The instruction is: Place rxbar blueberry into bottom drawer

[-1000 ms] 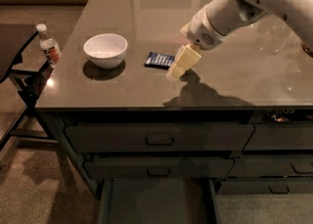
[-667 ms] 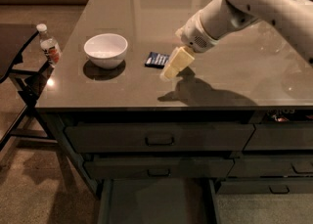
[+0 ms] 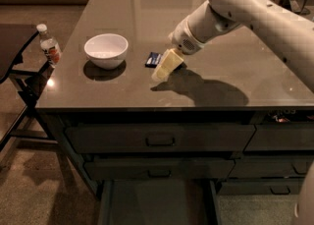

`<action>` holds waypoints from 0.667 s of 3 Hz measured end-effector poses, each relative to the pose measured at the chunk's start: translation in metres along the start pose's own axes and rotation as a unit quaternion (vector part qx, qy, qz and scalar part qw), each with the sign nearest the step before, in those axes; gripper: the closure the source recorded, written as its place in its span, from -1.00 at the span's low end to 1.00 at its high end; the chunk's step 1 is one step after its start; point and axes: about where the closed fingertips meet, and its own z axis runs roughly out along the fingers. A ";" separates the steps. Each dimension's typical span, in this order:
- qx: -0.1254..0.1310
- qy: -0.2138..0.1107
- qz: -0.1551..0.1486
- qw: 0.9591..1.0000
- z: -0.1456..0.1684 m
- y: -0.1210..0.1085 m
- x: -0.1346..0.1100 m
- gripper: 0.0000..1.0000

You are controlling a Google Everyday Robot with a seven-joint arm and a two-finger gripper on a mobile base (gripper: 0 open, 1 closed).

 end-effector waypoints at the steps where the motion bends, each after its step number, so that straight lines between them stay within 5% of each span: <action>1: -0.001 0.004 0.007 1.000 0.005 -0.001 0.007 -1.00; 2: -0.001 0.004 0.007 1.000 0.005 -0.001 0.007 -0.64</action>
Offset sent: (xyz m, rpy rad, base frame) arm 0.0018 -0.0025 -0.0080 -0.0031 0.0117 -0.0097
